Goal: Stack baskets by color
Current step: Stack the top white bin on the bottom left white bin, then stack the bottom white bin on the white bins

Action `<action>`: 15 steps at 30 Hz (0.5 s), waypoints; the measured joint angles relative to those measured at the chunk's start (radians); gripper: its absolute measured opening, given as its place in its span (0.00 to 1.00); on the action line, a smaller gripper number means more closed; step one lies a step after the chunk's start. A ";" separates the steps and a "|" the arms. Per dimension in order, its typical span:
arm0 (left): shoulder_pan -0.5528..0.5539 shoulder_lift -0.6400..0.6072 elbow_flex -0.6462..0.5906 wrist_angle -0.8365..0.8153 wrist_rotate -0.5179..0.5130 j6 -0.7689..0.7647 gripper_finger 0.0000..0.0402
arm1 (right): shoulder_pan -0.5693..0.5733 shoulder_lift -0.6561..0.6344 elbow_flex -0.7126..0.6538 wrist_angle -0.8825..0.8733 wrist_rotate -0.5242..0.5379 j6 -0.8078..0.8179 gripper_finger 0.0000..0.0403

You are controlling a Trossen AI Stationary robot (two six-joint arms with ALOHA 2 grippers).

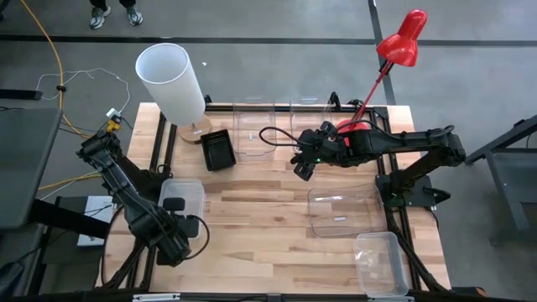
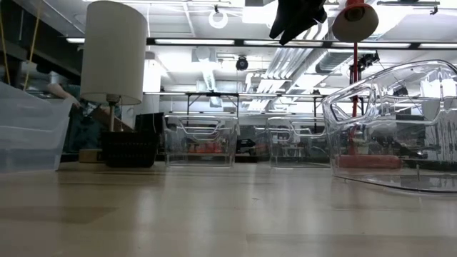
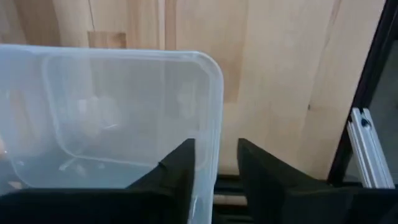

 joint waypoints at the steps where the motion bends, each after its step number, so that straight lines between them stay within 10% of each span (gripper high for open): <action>1: 0.000 -0.002 0.005 -0.002 0.006 0.000 0.30 | 0.000 0.000 0.000 0.000 0.000 0.000 0.59; 9: 0.037 -0.061 0.134 0.007 -0.045 -0.002 0.46 | 0.003 0.000 0.000 -0.005 -0.045 0.048 0.59; 15: 0.039 -0.165 0.143 0.234 -0.441 0.008 0.48 | 0.057 0.000 0.000 -0.045 -0.182 0.089 0.59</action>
